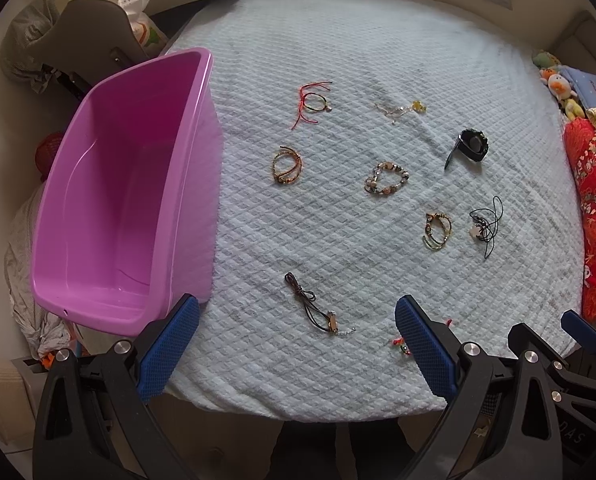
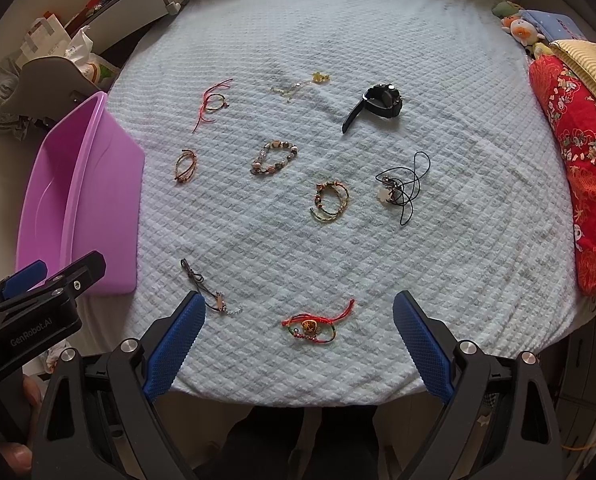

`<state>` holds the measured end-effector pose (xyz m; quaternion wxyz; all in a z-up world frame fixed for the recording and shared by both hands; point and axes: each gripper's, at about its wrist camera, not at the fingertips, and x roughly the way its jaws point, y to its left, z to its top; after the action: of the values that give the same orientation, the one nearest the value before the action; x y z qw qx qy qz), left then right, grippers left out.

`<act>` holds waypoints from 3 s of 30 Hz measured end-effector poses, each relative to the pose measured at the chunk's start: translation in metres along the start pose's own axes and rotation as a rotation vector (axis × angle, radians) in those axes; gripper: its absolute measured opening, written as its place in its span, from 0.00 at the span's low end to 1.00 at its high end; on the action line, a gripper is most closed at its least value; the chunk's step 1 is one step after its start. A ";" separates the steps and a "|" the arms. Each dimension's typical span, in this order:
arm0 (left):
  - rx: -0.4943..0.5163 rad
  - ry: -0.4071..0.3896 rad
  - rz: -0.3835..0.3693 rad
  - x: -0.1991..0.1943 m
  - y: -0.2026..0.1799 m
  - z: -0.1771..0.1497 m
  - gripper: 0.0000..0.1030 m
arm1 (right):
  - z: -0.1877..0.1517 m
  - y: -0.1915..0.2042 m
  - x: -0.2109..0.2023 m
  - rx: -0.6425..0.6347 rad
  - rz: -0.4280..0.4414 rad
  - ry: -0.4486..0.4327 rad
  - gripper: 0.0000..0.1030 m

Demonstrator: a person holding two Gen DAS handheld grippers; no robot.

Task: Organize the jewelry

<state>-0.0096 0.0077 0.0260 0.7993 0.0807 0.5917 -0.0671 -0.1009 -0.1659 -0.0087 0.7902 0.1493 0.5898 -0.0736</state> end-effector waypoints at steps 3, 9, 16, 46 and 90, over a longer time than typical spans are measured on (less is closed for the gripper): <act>0.002 -0.001 0.002 0.000 0.000 0.001 0.94 | -0.002 0.000 0.000 0.001 0.000 0.001 0.88; 0.001 0.000 0.002 0.001 0.001 0.000 0.94 | -0.001 0.001 0.000 0.001 -0.001 -0.001 0.88; 0.001 0.000 0.001 0.001 0.001 0.000 0.94 | -0.002 0.001 0.000 0.000 -0.001 -0.002 0.88; 0.040 -0.037 -0.011 0.029 0.017 -0.038 0.94 | -0.052 -0.016 0.012 0.002 -0.012 -0.054 0.88; 0.015 -0.266 -0.010 0.218 -0.021 -0.118 0.93 | -0.124 -0.028 0.211 -0.128 -0.045 -0.280 0.80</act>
<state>-0.0608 0.0088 -0.2177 0.8698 0.0744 0.4802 -0.0856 -0.1595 -0.1401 -0.2467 0.8708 0.0737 0.4804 -0.0739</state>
